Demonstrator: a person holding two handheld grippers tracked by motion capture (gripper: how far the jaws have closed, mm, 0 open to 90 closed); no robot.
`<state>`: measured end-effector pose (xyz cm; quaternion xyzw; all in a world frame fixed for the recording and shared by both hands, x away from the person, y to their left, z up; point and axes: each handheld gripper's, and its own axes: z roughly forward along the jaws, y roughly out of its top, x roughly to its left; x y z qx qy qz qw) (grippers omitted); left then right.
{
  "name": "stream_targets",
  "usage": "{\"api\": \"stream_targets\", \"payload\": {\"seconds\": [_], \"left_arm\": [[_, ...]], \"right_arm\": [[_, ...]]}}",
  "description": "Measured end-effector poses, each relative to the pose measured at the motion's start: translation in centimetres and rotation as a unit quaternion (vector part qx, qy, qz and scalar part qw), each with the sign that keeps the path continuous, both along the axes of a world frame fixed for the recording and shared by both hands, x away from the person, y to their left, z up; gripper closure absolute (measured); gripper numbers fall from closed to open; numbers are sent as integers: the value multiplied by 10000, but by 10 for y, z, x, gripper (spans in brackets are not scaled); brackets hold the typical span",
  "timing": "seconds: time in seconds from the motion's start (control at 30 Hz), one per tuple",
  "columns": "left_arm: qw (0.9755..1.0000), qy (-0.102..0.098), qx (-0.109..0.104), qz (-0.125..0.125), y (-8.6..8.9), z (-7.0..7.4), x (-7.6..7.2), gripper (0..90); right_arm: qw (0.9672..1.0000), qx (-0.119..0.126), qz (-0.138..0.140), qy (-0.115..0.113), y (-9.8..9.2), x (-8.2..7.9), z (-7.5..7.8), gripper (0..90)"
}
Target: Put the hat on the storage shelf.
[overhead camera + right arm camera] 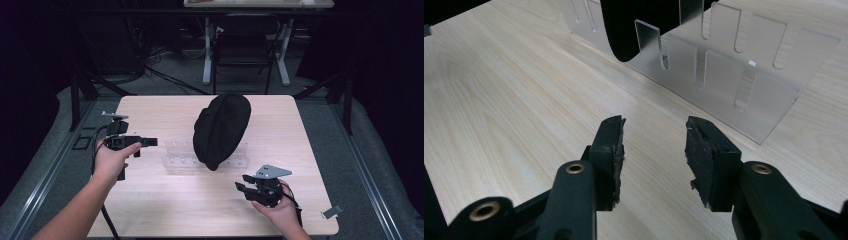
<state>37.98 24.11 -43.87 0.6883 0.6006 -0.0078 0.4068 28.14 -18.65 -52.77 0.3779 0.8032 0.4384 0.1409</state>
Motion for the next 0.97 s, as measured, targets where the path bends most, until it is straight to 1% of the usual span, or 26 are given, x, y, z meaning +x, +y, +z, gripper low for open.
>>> {"api": "stream_targets", "payload": {"seconds": [0.07,0.2,0.27,0.33,0.37,0.47,0.53,0.67,0.7,0.73,0.77,0.83,0.87,0.97], "left_arm": [[10000,-13,24,9,4,-4,-4,481],[9999,-129,61,62,11,-12,-13,471],[9997,-215,138,45,14,-17,-18,467],[9994,-298,154,59,17,-22,-22,465],[9993,-309,181,64,19,-24,-23,464],[9984,-441,328,155,25,-34,-30,460],[9978,-516,334,232,29,-40,-34,457],[9960,-670,490,316,33,-49,-42,455],[9958,-699,493,329,34,-52,-44,455],[9956,-726,486,329,35,-54,-46,455],[9954,-765,431,375,36,-57,-49,455],[9960,-757,260,395,39,-62,-53,454],[9958,-788,183,430,40,-65,-56,454],[9956,-801,21,481,42,-74,-61,454]], "right_arm": [[10000,-2,-11,-8,0,0,0,583],[10000,-8,-13,-9,0,0,0,579],[10000,-6,-22,-12,0,0,0,577],[10000,6,-42,-17,-1,0,0,575],[10000,13,-49,-13,-2,0,0,574],[10000,8,-81,-13,-3,1,0,572],[10000,9,-98,-12,-3,1,0,570],[9999,39,-111,-32,-4,1,0,566],[9999,25,-108,-30,-4,1,1,565],[9999,27,-115,-32,-4,1,0,564],[9999,27,-118,-39,-4,1,0,563],[9999,16,-129,-27,-5,1,1,559],[9999,16,-132,-32,-5,1,1,559],[9999,23,-157,-48,-5,2,1,554]]}}
